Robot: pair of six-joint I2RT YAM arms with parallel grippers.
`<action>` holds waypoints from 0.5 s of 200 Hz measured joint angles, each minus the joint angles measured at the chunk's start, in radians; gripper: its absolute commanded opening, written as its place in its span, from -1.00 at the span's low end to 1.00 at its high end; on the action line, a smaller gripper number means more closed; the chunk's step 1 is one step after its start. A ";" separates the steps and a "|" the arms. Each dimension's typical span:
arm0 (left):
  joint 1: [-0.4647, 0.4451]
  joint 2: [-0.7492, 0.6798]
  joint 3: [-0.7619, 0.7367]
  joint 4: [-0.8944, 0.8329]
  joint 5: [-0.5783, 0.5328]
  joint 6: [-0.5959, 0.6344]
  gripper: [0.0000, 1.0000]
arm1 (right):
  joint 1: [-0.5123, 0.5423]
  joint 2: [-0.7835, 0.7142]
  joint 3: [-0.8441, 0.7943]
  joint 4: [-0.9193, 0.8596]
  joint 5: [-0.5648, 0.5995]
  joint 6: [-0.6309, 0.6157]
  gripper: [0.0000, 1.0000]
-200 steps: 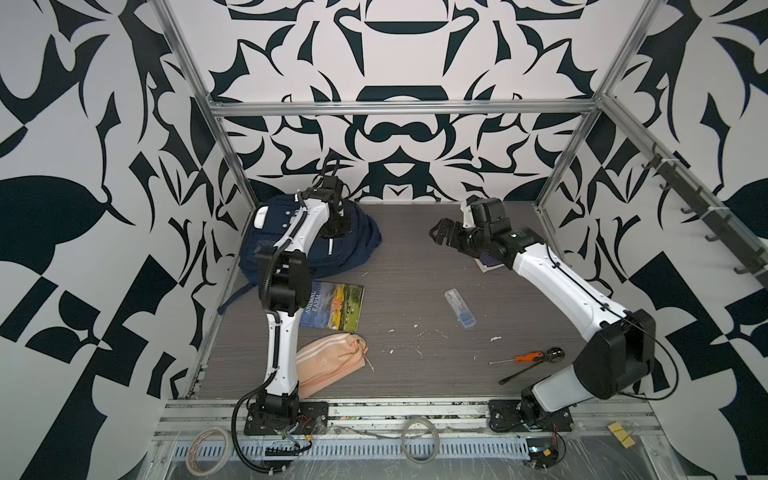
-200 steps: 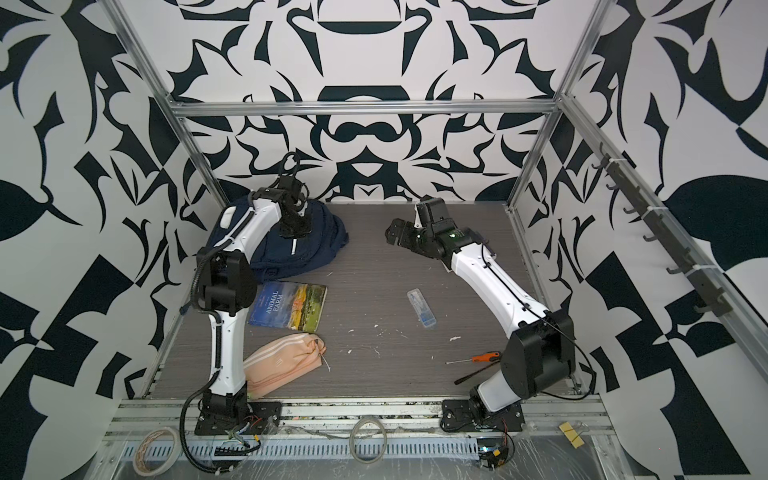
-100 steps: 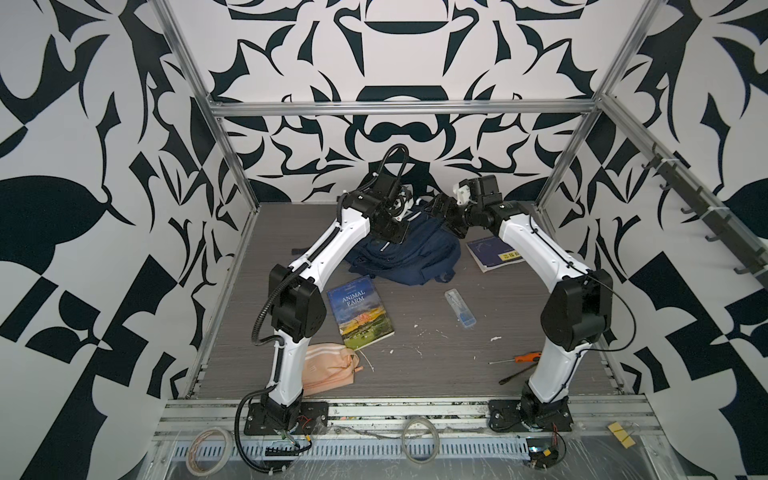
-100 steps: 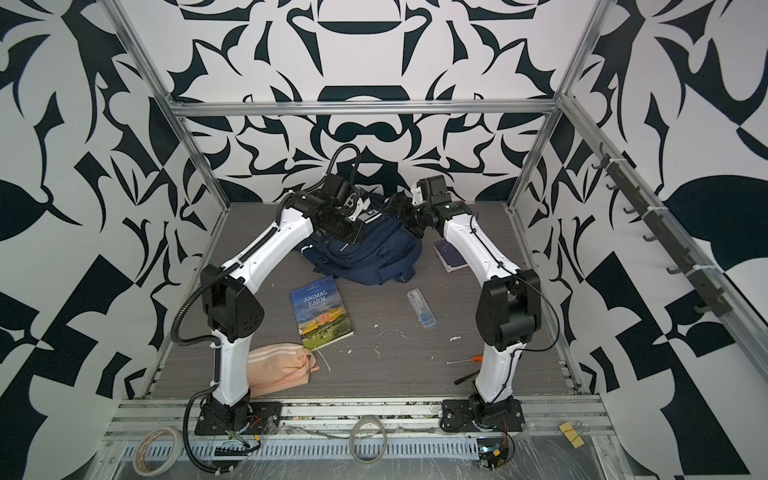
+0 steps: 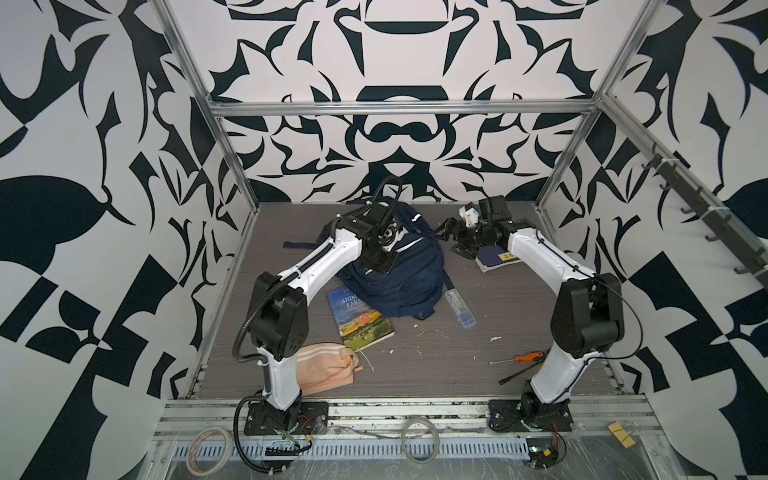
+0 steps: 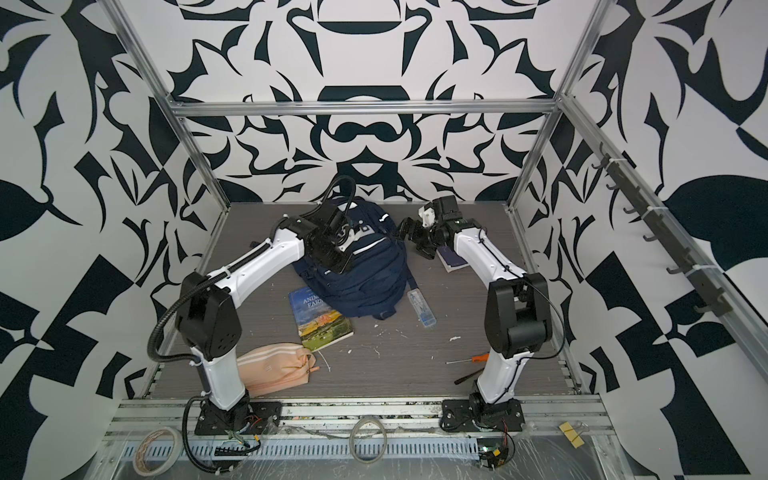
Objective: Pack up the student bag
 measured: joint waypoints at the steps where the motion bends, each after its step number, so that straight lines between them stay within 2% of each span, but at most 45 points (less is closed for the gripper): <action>1: 0.000 -0.003 -0.005 0.000 -0.001 0.000 -0.83 | 0.000 0.000 -0.003 0.001 -0.001 0.000 0.83; 5: 0.000 -0.015 -0.021 -0.002 -0.008 -0.002 -0.71 | -0.002 0.000 -0.010 0.001 -0.002 -0.008 0.82; 11: -0.001 -0.031 -0.040 -0.005 -0.018 -0.004 -0.44 | -0.002 0.001 -0.021 0.004 -0.005 -0.018 0.80; 22: -0.001 -0.051 -0.059 -0.011 -0.037 -0.019 0.33 | -0.003 0.005 -0.039 0.011 -0.009 -0.031 0.79; 30: -0.001 -0.056 -0.059 -0.013 -0.050 -0.029 0.54 | -0.003 0.008 -0.048 0.015 -0.012 -0.037 0.79; 64: -0.020 -0.056 -0.014 -0.031 -0.108 -0.053 0.73 | -0.030 0.011 -0.083 0.045 -0.019 -0.026 0.77; 100: -0.138 0.021 0.187 -0.074 -0.210 -0.055 0.78 | -0.123 0.006 -0.111 0.063 -0.011 -0.014 0.70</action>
